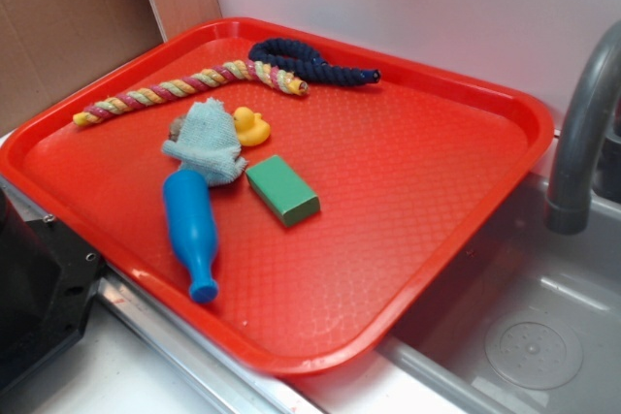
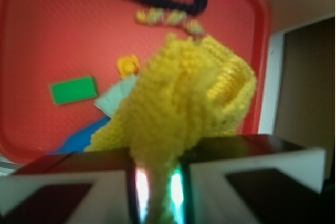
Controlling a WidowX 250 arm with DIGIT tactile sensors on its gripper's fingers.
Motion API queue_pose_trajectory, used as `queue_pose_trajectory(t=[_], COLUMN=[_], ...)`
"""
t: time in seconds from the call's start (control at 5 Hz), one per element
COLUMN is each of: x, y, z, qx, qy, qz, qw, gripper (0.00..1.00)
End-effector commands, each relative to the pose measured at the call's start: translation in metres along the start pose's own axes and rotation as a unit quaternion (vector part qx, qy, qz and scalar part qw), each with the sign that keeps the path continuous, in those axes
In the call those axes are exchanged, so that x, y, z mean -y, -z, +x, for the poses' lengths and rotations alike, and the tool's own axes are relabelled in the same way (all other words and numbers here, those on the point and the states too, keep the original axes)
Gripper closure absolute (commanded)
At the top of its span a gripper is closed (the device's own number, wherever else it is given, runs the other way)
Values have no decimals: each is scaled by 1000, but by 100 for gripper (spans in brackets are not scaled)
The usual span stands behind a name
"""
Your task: Grab the yellow cloth.
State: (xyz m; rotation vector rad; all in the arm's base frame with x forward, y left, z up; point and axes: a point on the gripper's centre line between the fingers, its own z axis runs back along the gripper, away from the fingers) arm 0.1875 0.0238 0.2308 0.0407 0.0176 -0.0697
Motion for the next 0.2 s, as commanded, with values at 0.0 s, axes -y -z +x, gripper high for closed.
queue_pose_trajectory(t=[0.0], x=[11], y=[-33], z=[1], qx=[47], qy=[-6], qz=[16], qw=[999], gripper=[100])
